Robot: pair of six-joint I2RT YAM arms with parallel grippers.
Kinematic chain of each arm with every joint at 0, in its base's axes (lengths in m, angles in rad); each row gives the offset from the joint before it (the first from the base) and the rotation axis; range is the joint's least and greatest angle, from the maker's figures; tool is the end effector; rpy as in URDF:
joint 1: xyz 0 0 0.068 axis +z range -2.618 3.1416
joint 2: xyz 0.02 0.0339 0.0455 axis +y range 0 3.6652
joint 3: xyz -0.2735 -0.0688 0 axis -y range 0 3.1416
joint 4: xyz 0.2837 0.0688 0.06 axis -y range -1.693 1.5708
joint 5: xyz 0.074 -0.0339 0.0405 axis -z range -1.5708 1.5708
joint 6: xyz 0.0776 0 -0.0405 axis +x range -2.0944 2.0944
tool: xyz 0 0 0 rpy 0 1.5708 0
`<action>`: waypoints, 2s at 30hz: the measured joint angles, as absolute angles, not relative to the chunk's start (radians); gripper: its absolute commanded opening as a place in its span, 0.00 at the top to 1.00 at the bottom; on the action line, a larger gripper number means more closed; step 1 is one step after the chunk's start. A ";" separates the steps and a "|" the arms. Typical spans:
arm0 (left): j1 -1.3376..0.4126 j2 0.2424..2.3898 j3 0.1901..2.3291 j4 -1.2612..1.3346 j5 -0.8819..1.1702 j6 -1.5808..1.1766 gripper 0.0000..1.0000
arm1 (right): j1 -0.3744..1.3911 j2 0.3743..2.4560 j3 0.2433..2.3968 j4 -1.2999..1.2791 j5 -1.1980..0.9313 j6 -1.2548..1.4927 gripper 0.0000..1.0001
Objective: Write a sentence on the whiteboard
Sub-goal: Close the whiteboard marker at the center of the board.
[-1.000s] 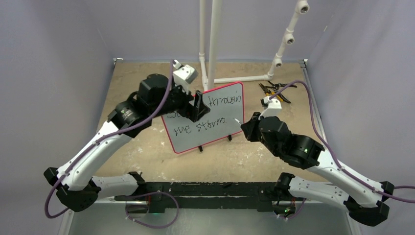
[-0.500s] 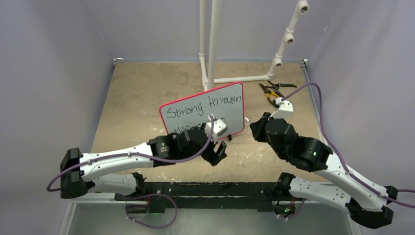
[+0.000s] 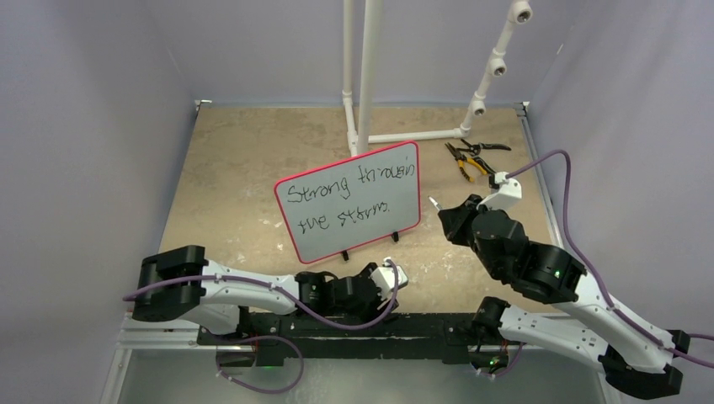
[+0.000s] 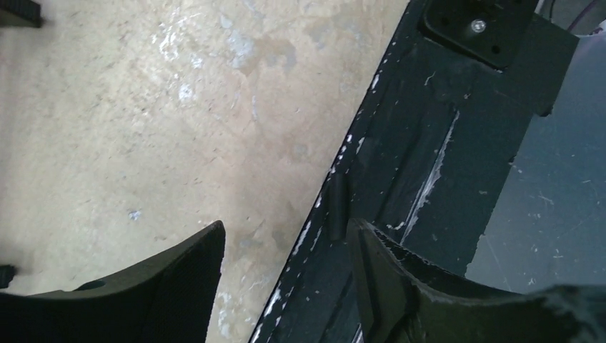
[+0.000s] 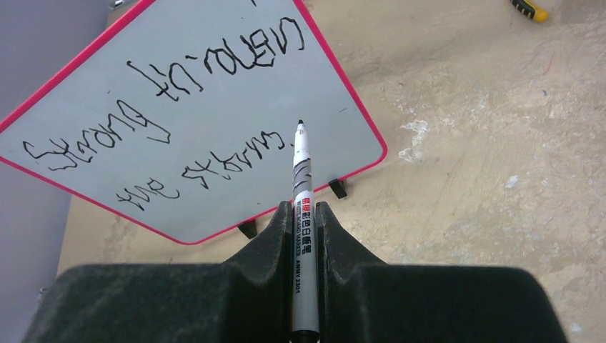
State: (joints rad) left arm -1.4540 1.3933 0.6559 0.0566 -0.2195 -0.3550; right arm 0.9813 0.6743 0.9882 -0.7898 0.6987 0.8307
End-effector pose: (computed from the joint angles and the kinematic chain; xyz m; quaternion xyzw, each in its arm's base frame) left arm 0.0562 -0.3341 0.1421 0.4284 0.7897 -0.2752 0.3422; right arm 0.1395 0.1188 0.3678 0.1173 0.8134 0.2046 0.5317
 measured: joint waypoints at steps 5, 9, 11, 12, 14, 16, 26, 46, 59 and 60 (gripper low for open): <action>-1.493 1.459 0.657 0.123 -0.215 -0.339 0.43 | 0.981 0.689 0.983 -0.776 0.715 0.830 1.00; -1.542 1.533 0.666 0.139 -0.217 -0.320 0.46 | 0.981 0.694 0.978 -0.762 0.717 0.829 1.00; -1.552 1.568 0.670 0.140 -0.220 -0.318 0.47 | 0.981 0.693 0.977 -0.759 0.720 0.829 1.00; -1.552 1.579 0.673 0.139 -0.224 -0.318 0.48 | 0.981 0.693 0.977 -0.756 0.720 0.829 1.00; -1.552 1.597 0.688 0.139 -0.237 -0.318 0.48 | 0.981 0.692 0.977 -0.751 0.721 0.830 1.00; -1.554 1.606 0.701 0.139 -0.251 -0.318 0.52 | 0.981 0.687 0.977 -0.748 0.721 0.830 1.00; -1.567 1.623 0.716 0.142 -0.278 -0.302 1.00 | 0.981 0.665 0.977 -0.748 0.724 0.830 1.00; -1.571 1.109 0.704 -0.148 -0.480 -0.350 1.00 | 0.981 0.771 1.065 -0.891 0.353 0.770 1.00; -1.571 0.781 0.704 -0.471 -0.480 -0.445 1.00 | 0.921 0.815 0.978 -0.722 -0.158 0.657 1.00; -1.571 0.772 0.704 -0.482 -0.476 -0.447 1.00 | 0.887 0.827 0.967 -0.705 -0.210 0.633 1.00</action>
State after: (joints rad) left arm -1.5711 0.7715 0.7044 -0.4816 -0.4755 -0.4473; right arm 0.8871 0.8272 0.9672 -0.7052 -0.2104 0.6334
